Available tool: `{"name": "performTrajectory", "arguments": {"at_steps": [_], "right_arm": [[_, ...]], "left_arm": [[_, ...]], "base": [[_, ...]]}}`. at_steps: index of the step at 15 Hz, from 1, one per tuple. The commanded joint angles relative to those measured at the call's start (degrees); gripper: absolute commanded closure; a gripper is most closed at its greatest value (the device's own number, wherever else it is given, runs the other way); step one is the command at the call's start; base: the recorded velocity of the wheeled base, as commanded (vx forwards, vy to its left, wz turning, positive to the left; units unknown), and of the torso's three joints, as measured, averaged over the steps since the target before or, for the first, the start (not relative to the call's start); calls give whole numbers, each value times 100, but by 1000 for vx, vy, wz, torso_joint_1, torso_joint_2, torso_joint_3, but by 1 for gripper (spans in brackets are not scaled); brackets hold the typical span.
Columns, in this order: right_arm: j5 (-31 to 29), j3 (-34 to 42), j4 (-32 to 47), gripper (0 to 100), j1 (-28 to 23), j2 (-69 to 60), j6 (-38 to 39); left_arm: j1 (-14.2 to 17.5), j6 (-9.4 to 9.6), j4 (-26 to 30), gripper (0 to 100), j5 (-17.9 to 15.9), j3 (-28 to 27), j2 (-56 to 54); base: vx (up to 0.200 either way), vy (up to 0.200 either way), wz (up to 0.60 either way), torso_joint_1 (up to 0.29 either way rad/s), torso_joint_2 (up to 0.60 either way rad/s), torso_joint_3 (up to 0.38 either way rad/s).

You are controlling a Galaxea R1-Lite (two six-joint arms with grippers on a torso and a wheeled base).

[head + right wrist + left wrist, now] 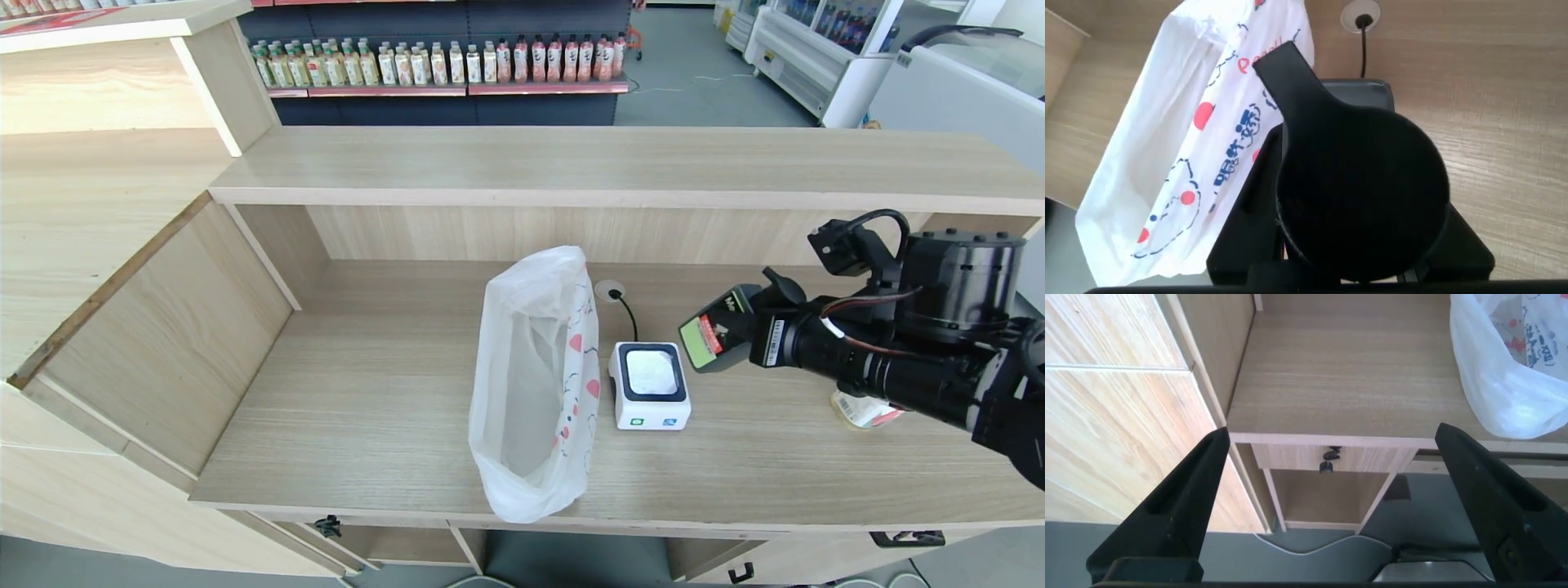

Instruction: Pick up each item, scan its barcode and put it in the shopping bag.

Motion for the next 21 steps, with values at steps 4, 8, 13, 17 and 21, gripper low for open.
{"name": "performTrajectory", "arguments": {"at_steps": [4,8,13,17,21], "right_arm": [[179,-101,1,100,86,14,386],[522,-391,-8,100,280,190,746],[531,-1094,-16,100,367,1113,764],[522,-1261,-175,100,482,1684,799],[522,-1358,-342,100,939,1965,1203]], "left_arm": [[2,8,-1,0,-2,1,-2],[2,8,-1,0,-2,1,-2],[2,-18,-1,0,-2,1,-2],[2,-18,-1,0,-2,1,-2],[2,-18,-1,0,-2,1,-2]], "base": [[0,200,0,2,4,1],[0,200,0,-2,0,1],[0,40,0,2,0,0],[0,0,0,0,0,0],[0,0,0,0,0,0]]}}
